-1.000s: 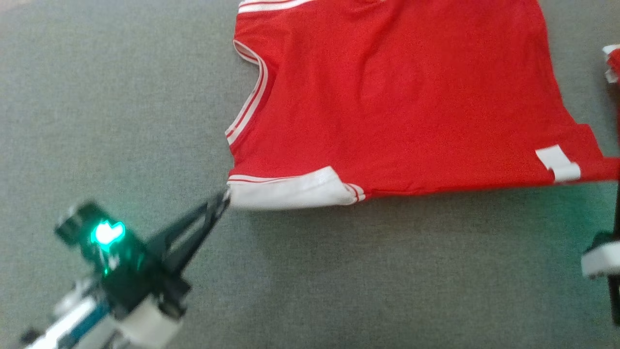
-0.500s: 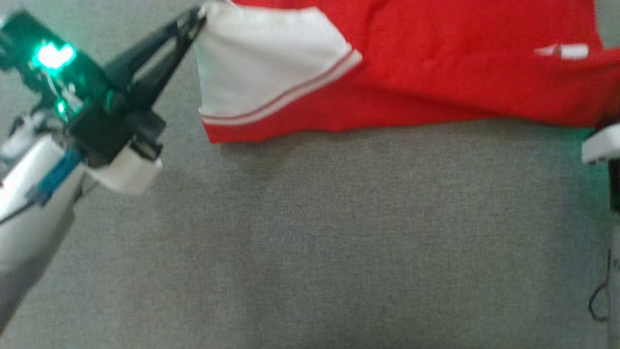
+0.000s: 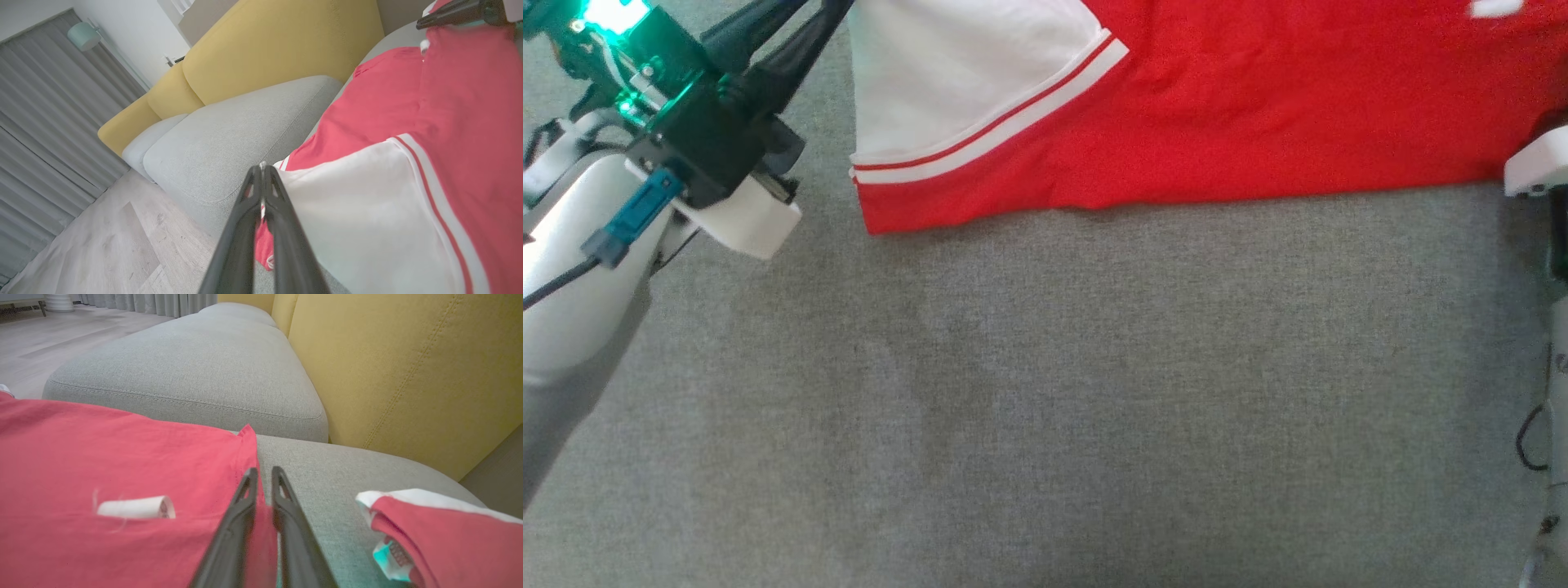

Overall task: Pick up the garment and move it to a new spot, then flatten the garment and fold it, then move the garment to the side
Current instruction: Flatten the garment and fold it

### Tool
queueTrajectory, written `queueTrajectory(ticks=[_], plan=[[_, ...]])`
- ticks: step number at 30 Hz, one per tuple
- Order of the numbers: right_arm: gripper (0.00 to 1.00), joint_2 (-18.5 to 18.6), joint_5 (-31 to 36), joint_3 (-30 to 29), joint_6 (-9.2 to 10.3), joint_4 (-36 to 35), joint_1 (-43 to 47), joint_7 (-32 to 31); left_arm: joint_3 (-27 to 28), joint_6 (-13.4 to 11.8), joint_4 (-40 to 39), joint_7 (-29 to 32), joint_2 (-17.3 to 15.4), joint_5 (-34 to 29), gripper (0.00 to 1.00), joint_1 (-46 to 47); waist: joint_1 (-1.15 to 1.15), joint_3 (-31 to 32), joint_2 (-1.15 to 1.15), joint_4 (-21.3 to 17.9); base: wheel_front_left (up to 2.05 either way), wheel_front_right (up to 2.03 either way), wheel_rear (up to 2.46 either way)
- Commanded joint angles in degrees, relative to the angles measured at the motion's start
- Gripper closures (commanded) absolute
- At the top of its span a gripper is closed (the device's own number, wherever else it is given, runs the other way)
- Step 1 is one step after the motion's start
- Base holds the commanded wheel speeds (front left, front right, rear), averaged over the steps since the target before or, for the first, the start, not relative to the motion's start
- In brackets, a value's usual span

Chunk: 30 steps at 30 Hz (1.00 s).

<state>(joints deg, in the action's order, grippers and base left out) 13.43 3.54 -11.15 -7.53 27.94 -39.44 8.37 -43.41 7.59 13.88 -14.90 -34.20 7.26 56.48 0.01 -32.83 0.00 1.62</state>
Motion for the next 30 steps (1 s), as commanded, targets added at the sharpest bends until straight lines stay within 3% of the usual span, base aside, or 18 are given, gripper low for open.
queueTrajectory(ticks=[1,8,13,20,30], plan=[[0.0,0.4,0.3,0.7,0.04,-1.2,-0.2,0.9,3.1,-0.1,-0.9,-0.1,-1.8,0.4,0.0,1.7,-0.01,0.0,0.0,0.1,0.0,0.0,0.0],[0.0,-1.9,0.2,-0.8,0.04,2.3,1.7,5.1,9.3,-6.0,-0.7,-0.1,3.1,5.0,0.0,-9.8,-0.01,4.1,0.0,-0.2,0.0,0.0,0.0],[0.0,-3.2,-0.3,-0.8,0.04,3.9,5.4,6.2,13.9,-8.9,-2.1,-0.1,7.3,10.2,0.0,-21.8,-0.01,7.3,0.0,-0.9,0.0,0.0,0.0],[0.0,-3.8,-1.3,-0.8,0.04,4.9,9.1,6.6,14.8,-7.2,2.3,0.0,12.4,15.6,0.0,-31.1,-0.01,9.7,0.0,-1.1,0.0,0.0,0.0],[0.0,-4.0,-2.2,-0.3,0.04,3.3,9.9,6.6,14.9,-4.4,10.4,1.8,15.3,20.4,0.0,-28.9,-0.01,9.6,0.0,-1.9,0.0,0.0,0.0]])
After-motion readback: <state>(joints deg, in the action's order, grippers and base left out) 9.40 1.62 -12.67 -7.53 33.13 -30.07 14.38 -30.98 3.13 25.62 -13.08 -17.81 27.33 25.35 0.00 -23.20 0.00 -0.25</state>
